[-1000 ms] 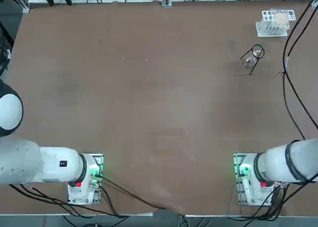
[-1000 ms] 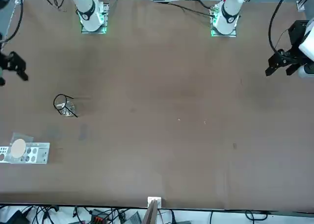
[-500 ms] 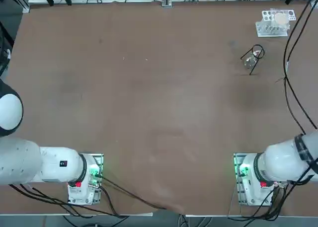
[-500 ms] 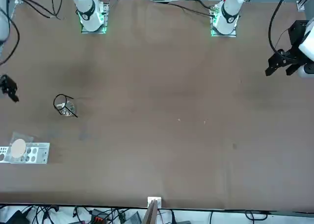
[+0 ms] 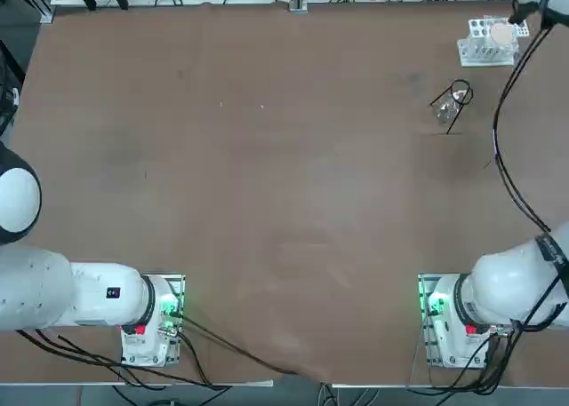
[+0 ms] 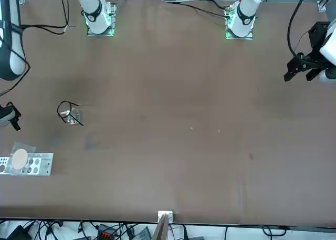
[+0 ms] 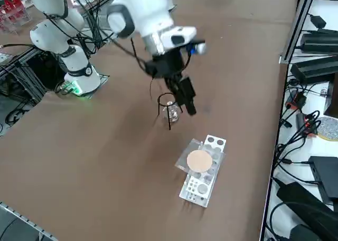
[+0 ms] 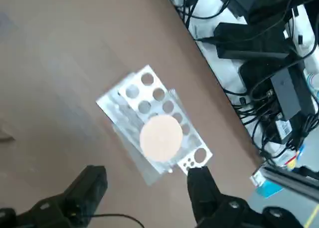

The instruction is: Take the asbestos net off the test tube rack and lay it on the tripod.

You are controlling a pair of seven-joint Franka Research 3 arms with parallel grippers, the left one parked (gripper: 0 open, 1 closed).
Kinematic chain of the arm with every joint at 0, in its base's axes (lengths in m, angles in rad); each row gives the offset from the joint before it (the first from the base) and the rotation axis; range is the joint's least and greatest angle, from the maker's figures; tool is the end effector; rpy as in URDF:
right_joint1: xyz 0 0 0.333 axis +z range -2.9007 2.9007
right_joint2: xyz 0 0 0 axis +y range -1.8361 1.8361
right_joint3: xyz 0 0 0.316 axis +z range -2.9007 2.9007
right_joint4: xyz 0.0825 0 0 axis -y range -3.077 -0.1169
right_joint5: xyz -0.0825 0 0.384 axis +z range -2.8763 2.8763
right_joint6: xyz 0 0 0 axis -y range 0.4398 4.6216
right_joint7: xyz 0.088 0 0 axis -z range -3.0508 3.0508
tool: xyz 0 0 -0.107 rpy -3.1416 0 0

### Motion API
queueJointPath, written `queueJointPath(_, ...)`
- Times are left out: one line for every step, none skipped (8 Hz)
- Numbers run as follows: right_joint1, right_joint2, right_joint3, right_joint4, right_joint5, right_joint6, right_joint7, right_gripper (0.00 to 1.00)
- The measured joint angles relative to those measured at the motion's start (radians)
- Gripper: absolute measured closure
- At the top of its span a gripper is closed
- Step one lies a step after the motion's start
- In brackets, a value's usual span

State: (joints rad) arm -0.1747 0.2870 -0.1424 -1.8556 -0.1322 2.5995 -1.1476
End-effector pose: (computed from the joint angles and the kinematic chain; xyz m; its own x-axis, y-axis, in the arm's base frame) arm 0.6320 -0.1970 0.4186 0.5790 0.8144 0.0401 0.7145 -0.5304 0.4562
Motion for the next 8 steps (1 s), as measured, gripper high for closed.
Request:
queueJointPath(-0.021,0.000,0.000,-0.054,0.000,0.110,-0.071,0.01)
queueJointPath(-0.039,0.002,-0.001,-0.125,0.000,0.257,-0.124,0.01)
queueJointPath(-0.054,0.011,-0.001,-0.204,0.000,0.413,-0.168,0.01)
queueJointPath(-0.068,0.036,-0.001,-0.262,-0.001,0.547,-0.213,0.01)
queueJointPath(-0.077,0.073,-0.001,-0.286,-0.001,0.649,-0.243,0.01)
queueJointPath(-0.082,0.115,-0.001,-0.291,-0.002,0.730,-0.252,0.01)
queueJointPath(-0.083,0.158,-0.001,-0.291,-0.002,0.797,-0.254,0.02)
queueJointPath(-0.083,0.197,-0.001,-0.291,-0.003,0.852,-0.254,0.03)
